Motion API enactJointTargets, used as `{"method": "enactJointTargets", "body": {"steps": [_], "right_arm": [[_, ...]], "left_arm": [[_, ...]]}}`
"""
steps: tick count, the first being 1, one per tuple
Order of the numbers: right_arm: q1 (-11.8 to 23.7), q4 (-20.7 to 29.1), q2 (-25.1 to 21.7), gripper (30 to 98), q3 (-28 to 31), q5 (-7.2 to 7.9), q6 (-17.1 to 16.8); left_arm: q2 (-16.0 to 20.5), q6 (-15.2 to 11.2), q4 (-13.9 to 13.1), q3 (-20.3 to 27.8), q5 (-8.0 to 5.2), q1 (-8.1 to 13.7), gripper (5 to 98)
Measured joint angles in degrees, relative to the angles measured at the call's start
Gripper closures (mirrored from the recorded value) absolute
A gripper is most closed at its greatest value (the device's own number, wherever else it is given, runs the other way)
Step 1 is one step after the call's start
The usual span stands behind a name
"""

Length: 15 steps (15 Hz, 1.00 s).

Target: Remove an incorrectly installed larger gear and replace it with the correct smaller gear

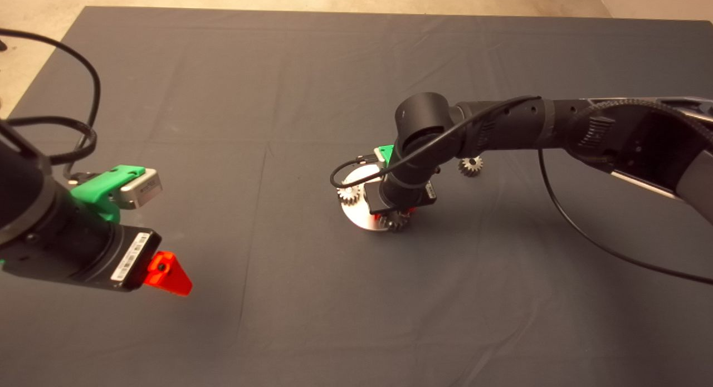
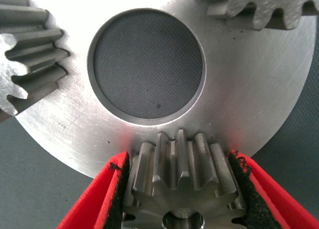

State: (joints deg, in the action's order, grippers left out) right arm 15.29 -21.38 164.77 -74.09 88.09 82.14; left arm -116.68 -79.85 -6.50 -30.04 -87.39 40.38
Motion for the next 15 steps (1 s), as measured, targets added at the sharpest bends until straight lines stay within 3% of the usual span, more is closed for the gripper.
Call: {"method": "enactJointTargets", "body": {"steps": [15], "right_arm": [[0.0, 0.0, 0.2, 81.0, 0.0, 0.33, 0.0]], "left_arm": [[-0.2, 0.0, 0.0, -0.7, 0.00, 0.0, 5.8]]}}
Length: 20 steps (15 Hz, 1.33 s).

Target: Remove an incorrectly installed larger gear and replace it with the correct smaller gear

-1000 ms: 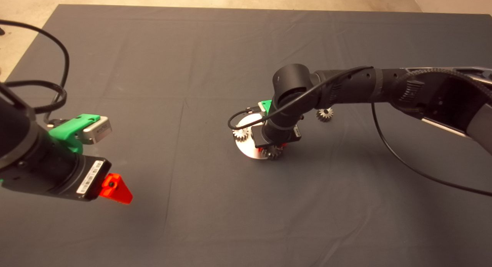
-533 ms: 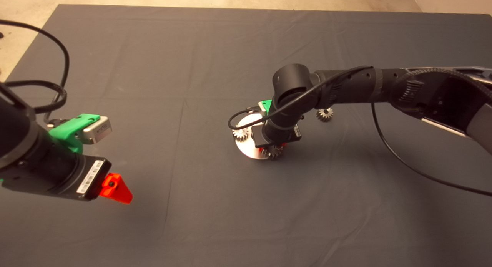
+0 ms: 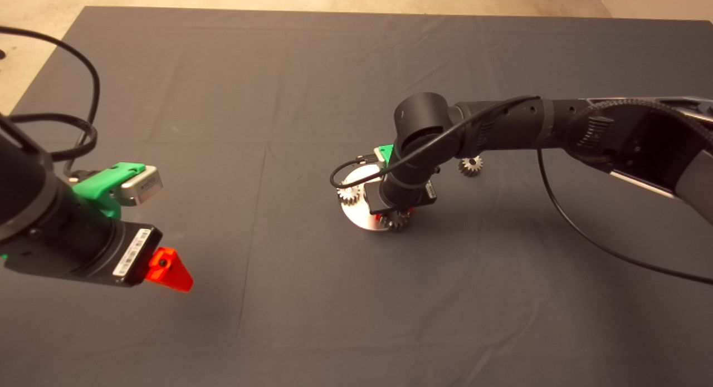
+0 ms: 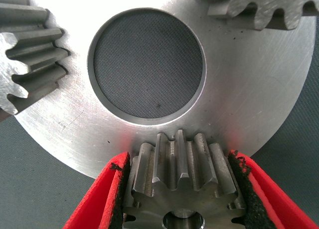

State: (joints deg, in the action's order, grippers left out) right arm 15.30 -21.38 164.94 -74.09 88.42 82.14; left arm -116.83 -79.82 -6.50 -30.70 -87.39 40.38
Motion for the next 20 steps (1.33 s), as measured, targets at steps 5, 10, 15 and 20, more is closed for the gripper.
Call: {"method": "enactJointTargets", "body": {"steps": [5, 10, 15, 20], "right_arm": [[1.1, 0.2, -0.4, 82.3, 1.2, -0.02, 0.2], [6.3, 2.4, -0.6, 82.4, 2.7, -0.68, 0.4], [19.0, 6.5, -3.4, 82.5, 8.0, -0.63, 1.4], [15.1, 8.9, -21.1, 82.5, 15.2, -1.13, 1.5]], "left_arm": [[-0.3, 0.0, 0.0, -0.4, -0.01, 0.0, 5.8], [-0.3, 0.0, 0.0, -0.5, -0.01, 0.0, 5.8], [-2.1, 0.0, 0.0, -1.1, -0.01, 0.0, 5.8], [-3.0, 0.0, 0.0, -1.2, -0.01, 0.0, 5.8]]}}
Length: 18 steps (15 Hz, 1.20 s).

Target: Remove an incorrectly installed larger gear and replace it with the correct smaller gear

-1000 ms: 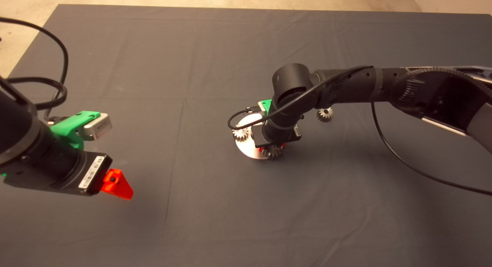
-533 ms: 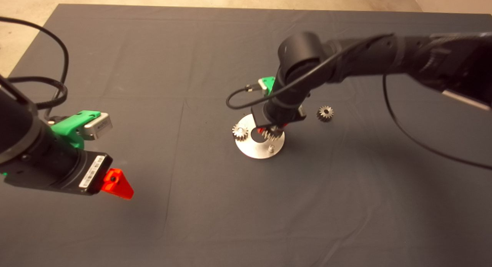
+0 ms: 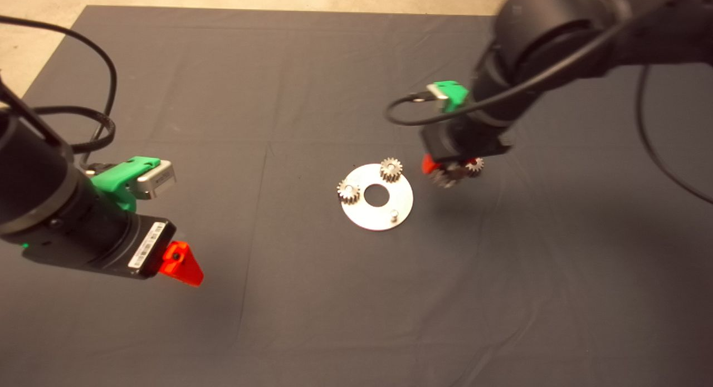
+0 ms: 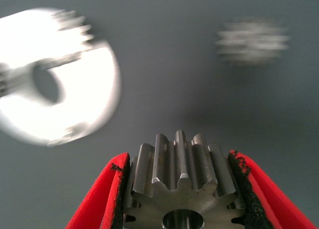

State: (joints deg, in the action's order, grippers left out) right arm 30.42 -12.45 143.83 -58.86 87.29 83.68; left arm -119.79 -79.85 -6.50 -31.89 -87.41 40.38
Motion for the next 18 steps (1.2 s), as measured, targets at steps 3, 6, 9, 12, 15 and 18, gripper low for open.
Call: {"method": "enactJointTargets", "body": {"steps": [3, 6, 9, 12, 15, 18], "right_arm": [[-5.0, -0.3, -10.5, 82.5, 4.4, 1.50, -0.3], [-8.0, -1.1, -17.7, 82.6, 7.9, -0.30, -3.2], [-11.2, -5.2, -25.0, 82.6, 9.1, 0.76, -5.4], [-15.3, -6.6, -25.2, 82.6, 10.1, 0.54, -5.7], [-17.7, -9.2, -24.8, 81.5, 10.4, -0.33, -5.9], [-17.7, -9.4, -24.9, 81.1, 10.4, 0.19, -5.9]], "left_arm": [[-0.9, 0.0, 0.0, 0.0, 0.04, 0.0, 5.8], [-1.0, -0.1, 0.0, 0.0, 0.01, 0.0, 5.8], [-1.0, -0.8, 0.0, 0.1, -0.02, 0.0, 5.8], [-1.3, -1.2, 0.0, 0.4, 0.15, 0.0, 5.8], [-0.7, -1.4, 0.0, 0.7, -0.07, 0.0, 5.8], [-1.1, -1.5, 0.0, 1.0, 0.31, 0.0, 5.8]]}}
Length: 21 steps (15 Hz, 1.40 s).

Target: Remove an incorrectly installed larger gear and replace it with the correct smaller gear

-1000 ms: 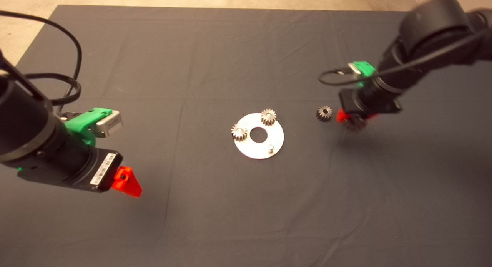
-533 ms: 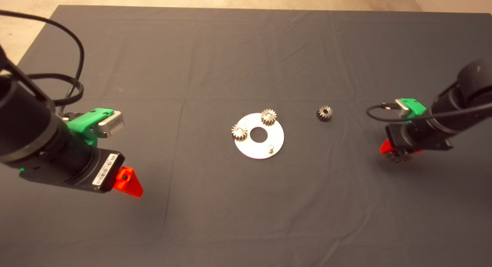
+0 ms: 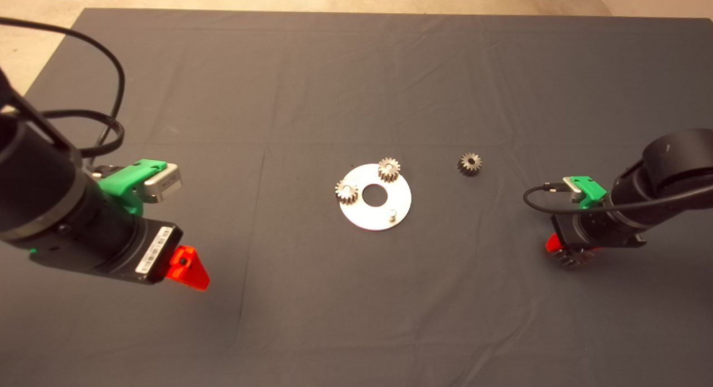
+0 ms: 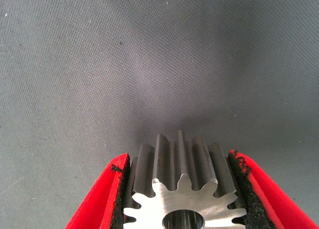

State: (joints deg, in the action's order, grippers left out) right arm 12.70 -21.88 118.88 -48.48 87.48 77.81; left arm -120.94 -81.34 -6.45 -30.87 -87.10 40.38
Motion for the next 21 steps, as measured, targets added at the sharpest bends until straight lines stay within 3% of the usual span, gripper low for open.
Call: {"method": "enactJointTargets", "body": {"steps": [8, 14, 17, 19, 21], "right_arm": [[0.8, -0.3, 0.9, 77.4, 1.5, -0.07, 0.0], [1.4, -0.2, 5.1, 75.5, 0.3, 0.11, 0.0], [1.8, -0.1, 8.1, 75.5, -2.5, 1.74, 0.0], [2.0, -0.3, 11.5, 75.5, -7.4, 0.44, -1.6], [2.1, -0.3, 14.9, 75.5, -12.5, 0.34, -3.8]], "left_arm": [[0.0, -0.1, 0.0, 0.0, -0.19, 0.0, 5.8], [0.0, -0.1, 0.0, 0.0, -0.25, 0.0, 5.8], [0.0, -0.1, 0.0, 0.0, -0.27, 0.0, 5.8], [0.0, -0.1, 0.0, 0.0, -0.30, 0.0, 5.8], [0.0, -0.1, 0.0, 0.0, -0.31, 0.0, 5.8]]}}
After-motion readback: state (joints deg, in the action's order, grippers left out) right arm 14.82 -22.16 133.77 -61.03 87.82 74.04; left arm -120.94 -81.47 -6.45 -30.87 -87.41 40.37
